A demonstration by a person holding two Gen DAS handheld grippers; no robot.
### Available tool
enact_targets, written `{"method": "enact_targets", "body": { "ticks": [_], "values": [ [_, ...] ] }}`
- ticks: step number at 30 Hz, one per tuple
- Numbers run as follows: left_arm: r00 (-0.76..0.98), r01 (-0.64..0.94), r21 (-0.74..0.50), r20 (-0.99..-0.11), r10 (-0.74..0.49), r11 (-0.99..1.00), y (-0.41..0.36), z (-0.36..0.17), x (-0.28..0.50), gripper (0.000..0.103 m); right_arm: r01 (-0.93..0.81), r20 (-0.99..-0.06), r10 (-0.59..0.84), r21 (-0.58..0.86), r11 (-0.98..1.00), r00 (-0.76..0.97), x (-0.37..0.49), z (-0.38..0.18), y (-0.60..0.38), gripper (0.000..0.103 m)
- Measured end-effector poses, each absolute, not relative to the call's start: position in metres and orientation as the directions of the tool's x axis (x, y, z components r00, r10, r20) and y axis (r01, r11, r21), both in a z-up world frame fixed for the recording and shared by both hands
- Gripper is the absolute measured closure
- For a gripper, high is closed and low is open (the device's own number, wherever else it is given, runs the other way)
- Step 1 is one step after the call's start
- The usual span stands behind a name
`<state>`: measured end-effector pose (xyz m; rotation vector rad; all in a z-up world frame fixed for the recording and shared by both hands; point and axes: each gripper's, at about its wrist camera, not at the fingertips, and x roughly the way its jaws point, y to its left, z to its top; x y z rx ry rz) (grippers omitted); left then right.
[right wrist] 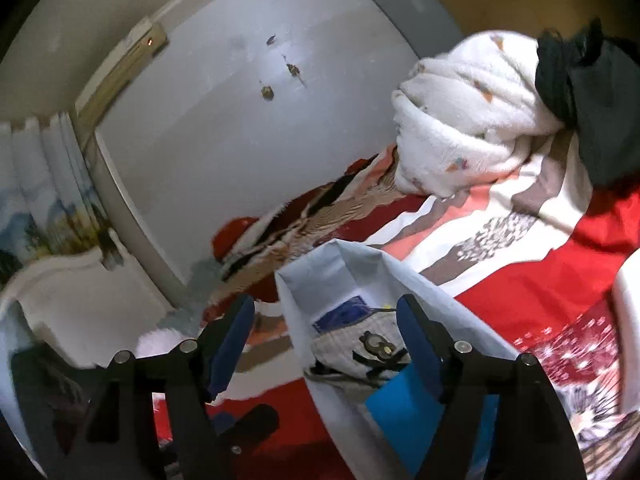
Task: Organize objects
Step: 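Move the right gripper over to the yellow snack packet on the bed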
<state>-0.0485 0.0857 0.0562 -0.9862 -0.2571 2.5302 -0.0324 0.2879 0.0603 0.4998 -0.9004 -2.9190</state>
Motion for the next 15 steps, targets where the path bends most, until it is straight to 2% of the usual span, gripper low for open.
{"method": "enact_targets", "body": {
  "ticks": [10, 13, 15],
  "values": [
    [-0.677, -0.287, -0.324, -0.598, 0.430, -0.902, 0.071, 0.060, -0.039, 0.038, -0.070, -0.326, -0.119, 0.514, -0.855, -0.938, -0.023, 0.063, 0.286, 0.030],
    [-0.680, -0.236, -0.322, -0.620, 0.393, -0.917, 0.059, 0.059, -0.035, 0.038, -0.038, -0.348, -0.171, 0.521, -0.853, -0.922, -0.022, 0.060, 0.283, 0.030],
    [-0.682, -0.203, -0.334, -0.626, 0.378, -0.920, 0.048, 0.057, -0.031, 0.038, 0.032, -0.356, -0.264, 0.543, -0.839, -0.896, -0.023, 0.056, 0.278, 0.030]
  ]
}}
